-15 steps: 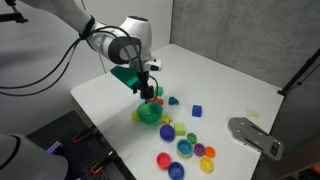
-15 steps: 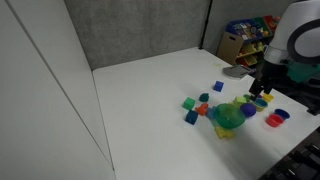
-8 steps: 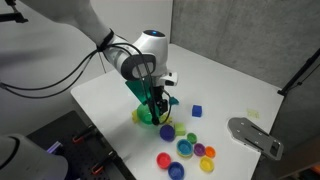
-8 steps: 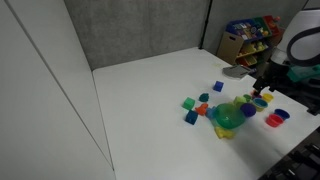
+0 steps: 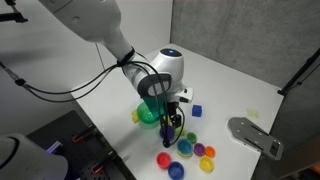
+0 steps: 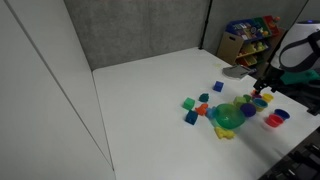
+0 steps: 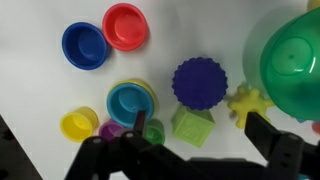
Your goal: Put the purple ball in the big green bowl
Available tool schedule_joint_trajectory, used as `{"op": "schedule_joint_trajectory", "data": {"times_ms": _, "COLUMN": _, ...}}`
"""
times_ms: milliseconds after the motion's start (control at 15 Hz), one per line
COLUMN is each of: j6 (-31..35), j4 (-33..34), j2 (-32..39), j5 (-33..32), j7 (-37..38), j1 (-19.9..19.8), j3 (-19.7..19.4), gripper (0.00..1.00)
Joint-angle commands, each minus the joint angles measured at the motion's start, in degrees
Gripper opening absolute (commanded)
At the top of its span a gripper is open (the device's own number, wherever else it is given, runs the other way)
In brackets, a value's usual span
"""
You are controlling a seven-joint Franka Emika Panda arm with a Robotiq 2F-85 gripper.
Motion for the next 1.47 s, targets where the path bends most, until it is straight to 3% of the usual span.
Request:
{"op": "schedule_joint_trajectory", "data": {"times_ms": 0, "j6": 2.19, "j4": 3.24, "j2": 5.6, "j5": -1.34, "j7": 3.44, "j1": 0.87, "j3": -1.13, "gripper": 1.0}}
{"op": "schedule_joint_trajectory", "data": {"times_ms": 667, "j6": 8.01, "j4": 4.99, "j2": 15.82, "j5": -0.99, "j7": 4.77, "j1": 4.14, "j3": -2.07, "gripper": 1.0}}
{"op": "schedule_joint_trajectory", "data": {"times_ms": 1400, "j6": 18.99, "j4": 3.45, "j2": 20.18, "j5": -0.85, "j7": 4.44, "j1": 12.52, "j3": -7.33, "gripper": 1.0}}
